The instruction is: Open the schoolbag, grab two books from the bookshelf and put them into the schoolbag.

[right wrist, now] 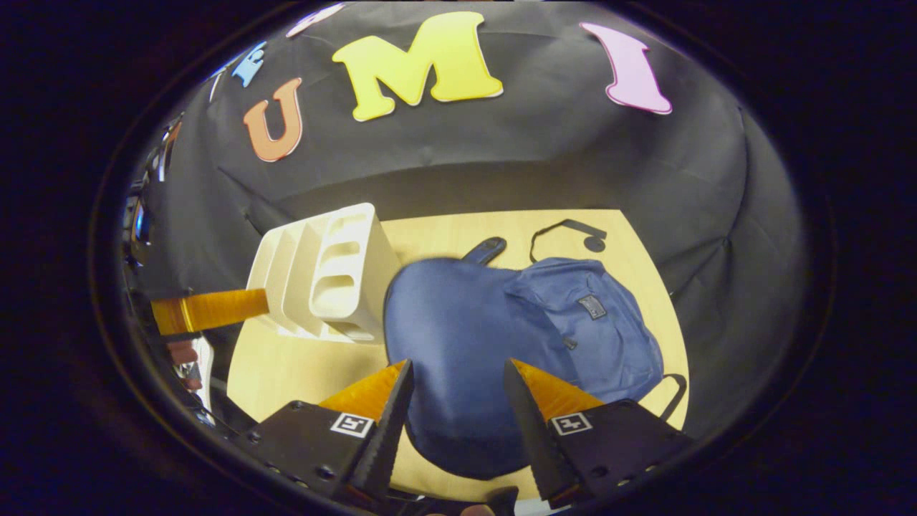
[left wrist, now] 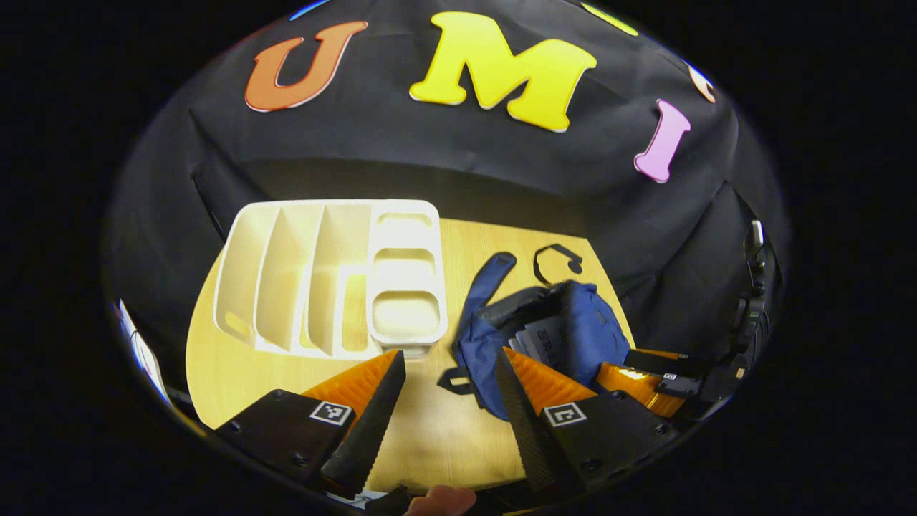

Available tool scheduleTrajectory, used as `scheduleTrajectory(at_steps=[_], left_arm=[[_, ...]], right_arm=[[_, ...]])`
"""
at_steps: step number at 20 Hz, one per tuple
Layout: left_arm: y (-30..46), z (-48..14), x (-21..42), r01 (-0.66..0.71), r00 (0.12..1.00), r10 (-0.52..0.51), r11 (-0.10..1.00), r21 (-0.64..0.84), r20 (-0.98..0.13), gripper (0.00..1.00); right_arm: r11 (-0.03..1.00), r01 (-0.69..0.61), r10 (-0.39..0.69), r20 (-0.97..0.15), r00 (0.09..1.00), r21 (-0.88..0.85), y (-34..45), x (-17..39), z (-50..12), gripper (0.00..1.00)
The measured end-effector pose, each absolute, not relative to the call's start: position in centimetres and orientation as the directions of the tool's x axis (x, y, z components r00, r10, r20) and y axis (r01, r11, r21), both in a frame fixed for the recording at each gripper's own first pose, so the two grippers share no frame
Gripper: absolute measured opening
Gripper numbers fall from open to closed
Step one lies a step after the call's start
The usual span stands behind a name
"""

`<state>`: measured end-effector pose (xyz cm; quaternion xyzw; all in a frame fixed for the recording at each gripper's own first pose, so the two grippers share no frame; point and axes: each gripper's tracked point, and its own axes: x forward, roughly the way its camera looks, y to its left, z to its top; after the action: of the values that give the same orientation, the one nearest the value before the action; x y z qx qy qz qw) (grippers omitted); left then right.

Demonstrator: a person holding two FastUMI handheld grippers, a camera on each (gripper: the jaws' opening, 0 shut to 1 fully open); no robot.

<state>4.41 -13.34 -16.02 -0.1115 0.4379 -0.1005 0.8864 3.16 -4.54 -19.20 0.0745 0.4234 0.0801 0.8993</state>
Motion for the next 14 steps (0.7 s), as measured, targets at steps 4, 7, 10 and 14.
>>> scheduleTrajectory(at_steps=[4, 7, 10, 14], left_arm=[[-10.5, -11.8, 7.1, 0.091, 0.749, -0.226, 0.966, -0.242, -0.623, 0.82], [-8.3, -8.4, 8.8, 0.099, 0.851, -0.19, 0.973, -0.206, -0.49, 0.83], [-5.5, -5.2, 8.9, 0.085, 0.927, -0.127, 0.988, -0.131, -0.354, 0.91], [-4.7, -0.4, 9.2, 0.073, 0.967, -0.1, 0.99, -0.12, -0.234, 0.98]], right_arm=[[0.973, -0.082, 0.204, -0.641, 0.74, 0.215, -3.7, 4.7, -14.2, 0.91], [0.981, -0.081, 0.161, -0.493, 0.855, 0.179, -3.6, 6.7, -8.3, 0.97], [0.988, -0.05, 0.091, -0.296, 0.951, 0.144, -4.1, 8.1, -1.6, 0.96], [0.992, -0.008, 0.018, -0.084, 0.996, 0.127, -4.2, 8.0, 5.7, 0.96]])
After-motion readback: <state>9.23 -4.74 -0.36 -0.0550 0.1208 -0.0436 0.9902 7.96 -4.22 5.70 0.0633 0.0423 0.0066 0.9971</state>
